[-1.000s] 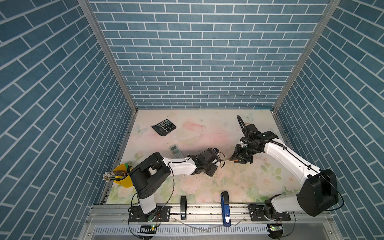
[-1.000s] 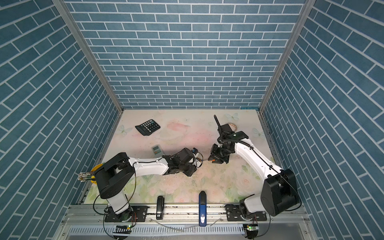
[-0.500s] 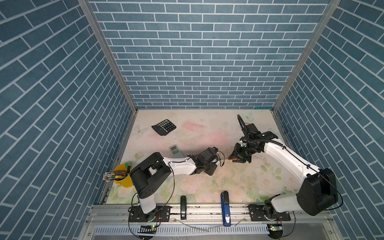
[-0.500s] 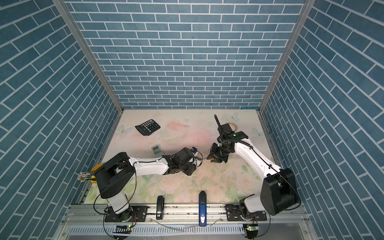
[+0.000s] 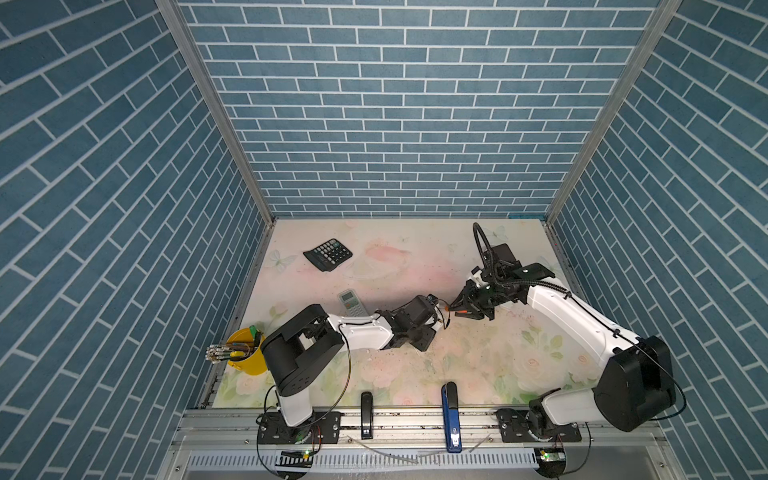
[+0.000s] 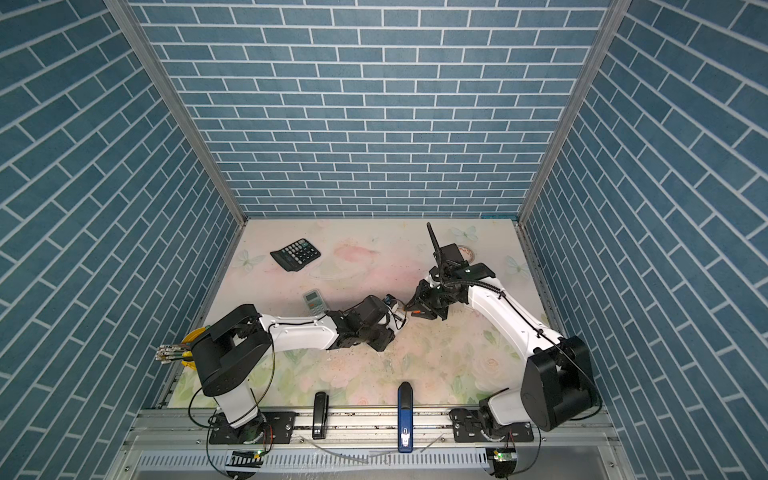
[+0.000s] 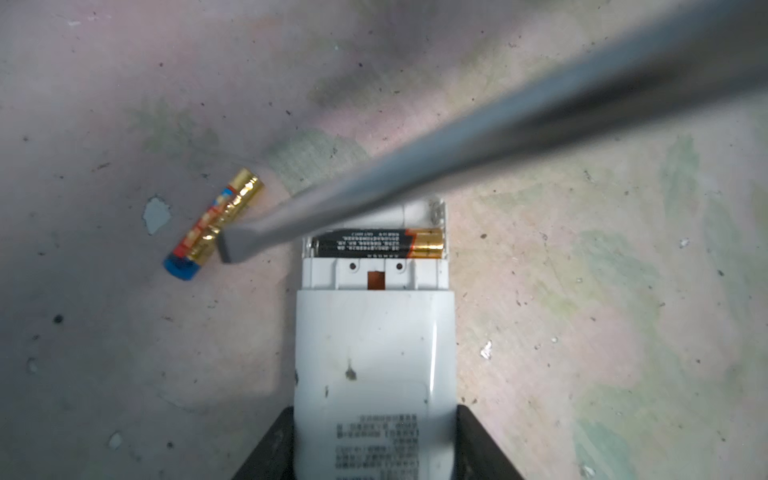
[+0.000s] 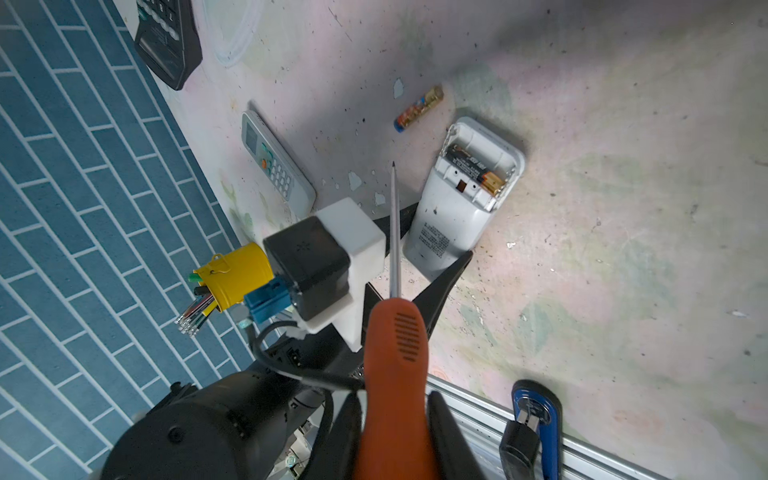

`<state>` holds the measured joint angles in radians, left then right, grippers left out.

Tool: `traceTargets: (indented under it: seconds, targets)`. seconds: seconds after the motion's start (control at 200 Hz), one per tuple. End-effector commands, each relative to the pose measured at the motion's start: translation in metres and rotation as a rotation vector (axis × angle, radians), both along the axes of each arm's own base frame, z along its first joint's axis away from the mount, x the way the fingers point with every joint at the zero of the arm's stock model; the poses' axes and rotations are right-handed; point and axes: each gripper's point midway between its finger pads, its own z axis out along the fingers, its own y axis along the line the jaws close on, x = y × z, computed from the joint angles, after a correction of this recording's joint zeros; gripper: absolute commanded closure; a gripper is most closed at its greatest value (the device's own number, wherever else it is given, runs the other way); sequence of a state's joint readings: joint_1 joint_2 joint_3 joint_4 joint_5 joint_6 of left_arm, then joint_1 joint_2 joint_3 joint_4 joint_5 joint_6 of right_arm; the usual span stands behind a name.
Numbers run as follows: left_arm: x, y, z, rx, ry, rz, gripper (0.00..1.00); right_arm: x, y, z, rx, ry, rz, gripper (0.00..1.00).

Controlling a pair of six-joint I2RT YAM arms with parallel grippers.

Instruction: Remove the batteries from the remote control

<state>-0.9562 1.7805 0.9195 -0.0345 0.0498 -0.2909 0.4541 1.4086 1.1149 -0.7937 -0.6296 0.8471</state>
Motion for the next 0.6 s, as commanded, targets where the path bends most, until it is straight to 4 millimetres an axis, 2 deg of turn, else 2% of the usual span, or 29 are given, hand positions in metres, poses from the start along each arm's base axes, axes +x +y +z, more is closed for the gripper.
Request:
traceTargets:
  seconds: [0.0,0.19,0.395,0.595]
  targets:
    - [-0.047,0.04,-0.054,0.187,0.198,-0.041,0.63,-0.007,-0.016,-0.001,-0.05,-0.009,-0.008,1.0]
    - [-0.042,0.042,-0.05,0.225,0.16,-0.078,0.65,-0.005,-0.041,-0.001,-0.089,-0.045,0.01,1.0]
    - [-0.028,0.045,-0.031,0.294,0.053,-0.154,0.67,0.005,-0.063,0.012,-0.126,-0.147,0.184,1.0]
    - [-0.017,0.041,-0.016,0.35,-0.034,-0.282,0.72,0.011,-0.066,0.015,-0.104,-0.218,0.321,1.0]
